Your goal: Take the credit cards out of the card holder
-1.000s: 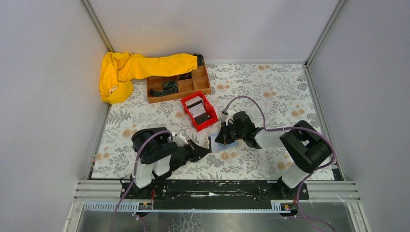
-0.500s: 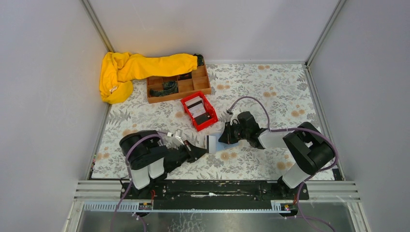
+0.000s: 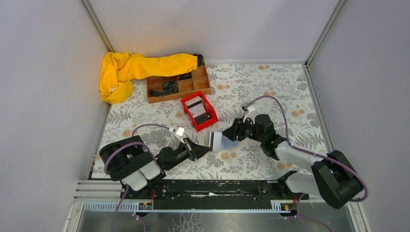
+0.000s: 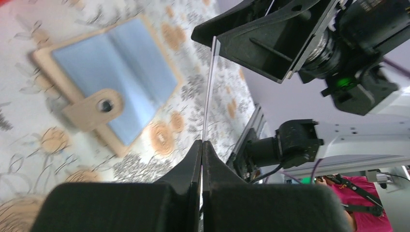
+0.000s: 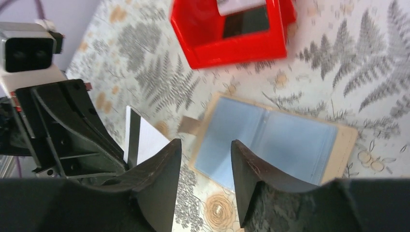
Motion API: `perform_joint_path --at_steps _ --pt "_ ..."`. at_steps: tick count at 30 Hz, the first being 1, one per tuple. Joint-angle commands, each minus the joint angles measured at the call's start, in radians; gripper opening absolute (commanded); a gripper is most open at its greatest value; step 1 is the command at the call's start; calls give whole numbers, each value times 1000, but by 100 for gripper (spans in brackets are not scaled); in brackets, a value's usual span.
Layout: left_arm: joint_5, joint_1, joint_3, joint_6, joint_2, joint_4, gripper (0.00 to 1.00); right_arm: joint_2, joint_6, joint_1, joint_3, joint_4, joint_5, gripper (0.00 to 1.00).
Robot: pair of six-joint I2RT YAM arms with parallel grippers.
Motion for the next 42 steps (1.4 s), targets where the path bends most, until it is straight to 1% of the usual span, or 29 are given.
perform_joint_path --at_steps 1,4,6,8,11,14,19,22,26,31,34,42 --pt "2 5 -54 71 -100 62 0 -152 -6 -23 -13 112 -52 50" --pt "7 8 -39 103 -170 13 0 -192 -4 -25 -11 135 -171 49" --pt "7 8 -16 123 -215 -70 0 -196 21 -26 -14 182 -241 49" --pt "7 8 -5 137 -246 -109 0 -205 39 -25 -27 225 -283 48" --pt "15 16 0 137 -271 -121 0 -206 52 -26 -38 264 -335 47" --pt "24 15 6 139 -282 -133 0 -218 75 -26 -52 295 -323 46" --pt "34 16 -5 140 -297 -120 0 -256 84 -38 -63 294 -235 45" --pt "62 15 3 156 -313 -124 0 -258 88 -53 -61 299 -210 45" --pt "126 16 33 196 -347 -182 0 -224 126 -64 -57 368 -238 45" --pt "183 16 67 222 -363 -247 0 -164 202 -67 -58 511 -288 45" --pt "202 16 64 227 -359 -230 0 -138 231 -73 -52 552 -304 45" --pt "234 16 71 227 -387 -238 0 -47 276 -73 -27 662 -492 46"
